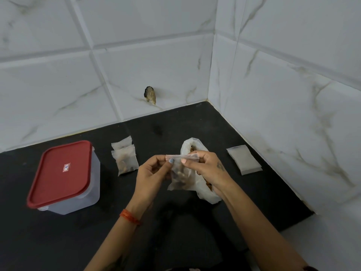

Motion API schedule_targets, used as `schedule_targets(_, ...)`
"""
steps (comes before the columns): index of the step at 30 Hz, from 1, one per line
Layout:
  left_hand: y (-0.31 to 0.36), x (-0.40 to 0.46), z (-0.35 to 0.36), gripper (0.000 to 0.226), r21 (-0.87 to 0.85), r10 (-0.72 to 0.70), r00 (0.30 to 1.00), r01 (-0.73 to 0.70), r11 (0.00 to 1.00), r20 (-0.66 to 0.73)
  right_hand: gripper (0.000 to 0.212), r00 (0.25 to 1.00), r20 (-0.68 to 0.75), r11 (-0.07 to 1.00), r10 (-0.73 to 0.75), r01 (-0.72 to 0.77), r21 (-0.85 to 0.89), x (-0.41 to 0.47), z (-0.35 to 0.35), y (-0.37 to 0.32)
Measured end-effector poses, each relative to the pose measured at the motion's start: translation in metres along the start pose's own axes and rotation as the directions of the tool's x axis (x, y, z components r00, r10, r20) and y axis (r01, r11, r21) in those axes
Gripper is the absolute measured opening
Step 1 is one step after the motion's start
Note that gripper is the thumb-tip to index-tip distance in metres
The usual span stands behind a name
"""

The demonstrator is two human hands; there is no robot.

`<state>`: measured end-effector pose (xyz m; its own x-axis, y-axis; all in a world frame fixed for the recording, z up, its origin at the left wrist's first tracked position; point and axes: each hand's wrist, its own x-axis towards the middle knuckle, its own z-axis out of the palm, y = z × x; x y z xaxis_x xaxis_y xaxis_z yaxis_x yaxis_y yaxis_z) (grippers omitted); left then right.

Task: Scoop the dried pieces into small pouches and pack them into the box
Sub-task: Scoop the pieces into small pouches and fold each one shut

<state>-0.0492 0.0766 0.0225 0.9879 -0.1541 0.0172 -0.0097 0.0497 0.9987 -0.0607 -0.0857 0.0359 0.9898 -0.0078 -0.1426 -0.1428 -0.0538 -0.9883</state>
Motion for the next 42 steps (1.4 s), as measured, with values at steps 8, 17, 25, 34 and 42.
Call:
schedule_targets(8,0.005,0.0,-0.001,0.01,-0.011,0.009,1.0,-0.009,1.0,-0.012,0.005,1.0,0.007,0.999,0.014,-0.014,0.033,-0.002,0.002,-0.008)
schedule_targets(17,0.006,0.001,0.0,0.011,0.004,0.018,1.0,-0.017,1.0,-0.023,0.01,1.0,0.018,0.997,0.015,-0.017,0.073,-0.006,0.002,-0.012)
schedule_targets(25,0.006,0.0,0.002,0.008,-0.001,0.031,0.999,-0.031,1.0,-0.033,0.01,1.0,0.019,0.993,0.024,-0.026,0.116,-0.007,0.001,-0.013)
schedule_targets(34,0.008,-0.001,0.005,0.01,-0.005,0.042,0.999,-0.042,0.999,-0.02,0.009,0.998,0.029,0.988,0.061,-0.064,0.144,-0.004,0.001,-0.011)
schedule_targets(42,0.009,-0.001,0.007,0.012,0.007,0.042,0.999,-0.042,0.999,-0.005,0.009,0.998,0.022,0.986,0.057,-0.06,0.158,-0.005,0.001,-0.013)
